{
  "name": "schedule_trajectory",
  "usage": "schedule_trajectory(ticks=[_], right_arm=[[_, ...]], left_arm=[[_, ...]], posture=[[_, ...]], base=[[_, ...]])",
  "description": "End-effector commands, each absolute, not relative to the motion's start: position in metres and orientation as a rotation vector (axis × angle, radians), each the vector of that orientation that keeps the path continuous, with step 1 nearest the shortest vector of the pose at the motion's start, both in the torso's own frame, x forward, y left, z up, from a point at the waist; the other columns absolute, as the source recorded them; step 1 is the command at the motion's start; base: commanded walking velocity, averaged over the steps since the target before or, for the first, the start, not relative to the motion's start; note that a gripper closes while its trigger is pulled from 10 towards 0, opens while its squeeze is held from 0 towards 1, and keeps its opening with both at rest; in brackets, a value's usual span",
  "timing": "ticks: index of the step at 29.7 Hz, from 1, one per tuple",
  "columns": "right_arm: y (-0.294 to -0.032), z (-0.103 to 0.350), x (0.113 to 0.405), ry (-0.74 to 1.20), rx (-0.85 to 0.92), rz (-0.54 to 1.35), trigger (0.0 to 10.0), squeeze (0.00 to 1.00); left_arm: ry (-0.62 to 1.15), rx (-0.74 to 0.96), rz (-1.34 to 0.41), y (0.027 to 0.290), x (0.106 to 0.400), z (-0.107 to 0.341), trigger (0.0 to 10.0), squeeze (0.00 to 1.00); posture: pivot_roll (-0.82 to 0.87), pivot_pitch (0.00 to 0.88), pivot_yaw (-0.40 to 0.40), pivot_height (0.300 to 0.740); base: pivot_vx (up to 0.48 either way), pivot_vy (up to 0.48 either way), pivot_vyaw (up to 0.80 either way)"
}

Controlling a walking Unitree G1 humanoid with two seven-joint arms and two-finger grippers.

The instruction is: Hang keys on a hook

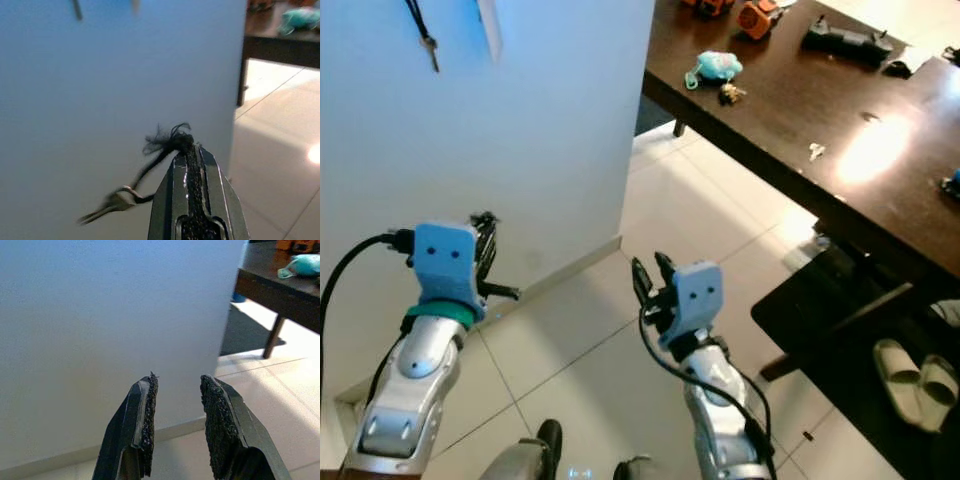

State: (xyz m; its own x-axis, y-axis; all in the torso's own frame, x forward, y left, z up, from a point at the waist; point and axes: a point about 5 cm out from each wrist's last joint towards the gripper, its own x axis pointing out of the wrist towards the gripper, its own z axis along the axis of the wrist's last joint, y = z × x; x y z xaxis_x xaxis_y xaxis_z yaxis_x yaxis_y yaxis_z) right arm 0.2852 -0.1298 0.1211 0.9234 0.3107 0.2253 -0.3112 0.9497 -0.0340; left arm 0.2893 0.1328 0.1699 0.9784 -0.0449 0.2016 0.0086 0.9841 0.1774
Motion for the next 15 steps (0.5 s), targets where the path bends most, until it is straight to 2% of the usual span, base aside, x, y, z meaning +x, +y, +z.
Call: schedule_trajectory(ticks=[1,15], right_arm=[[-0.133,0.116,0.284,-0.215,0.014,0.304,10.0,0.00],[-0.134,0.117,0.284,-0.222,0.008,0.310,10.0,0.00]], left_arm=[[-0.204,0.186,-0.038,0.130,0.290,0.168,10.0,0.00],[-0.251,0.157,-0.041,0.126,0.295,0.182,10.0,0.00]], posture=[[-0.04,0.133,-0.009,0.740],[-0.04,0.126,-0.009,0.740]], base=[[0.480,0.000,0.00],[0.480,0.000,0.00]])
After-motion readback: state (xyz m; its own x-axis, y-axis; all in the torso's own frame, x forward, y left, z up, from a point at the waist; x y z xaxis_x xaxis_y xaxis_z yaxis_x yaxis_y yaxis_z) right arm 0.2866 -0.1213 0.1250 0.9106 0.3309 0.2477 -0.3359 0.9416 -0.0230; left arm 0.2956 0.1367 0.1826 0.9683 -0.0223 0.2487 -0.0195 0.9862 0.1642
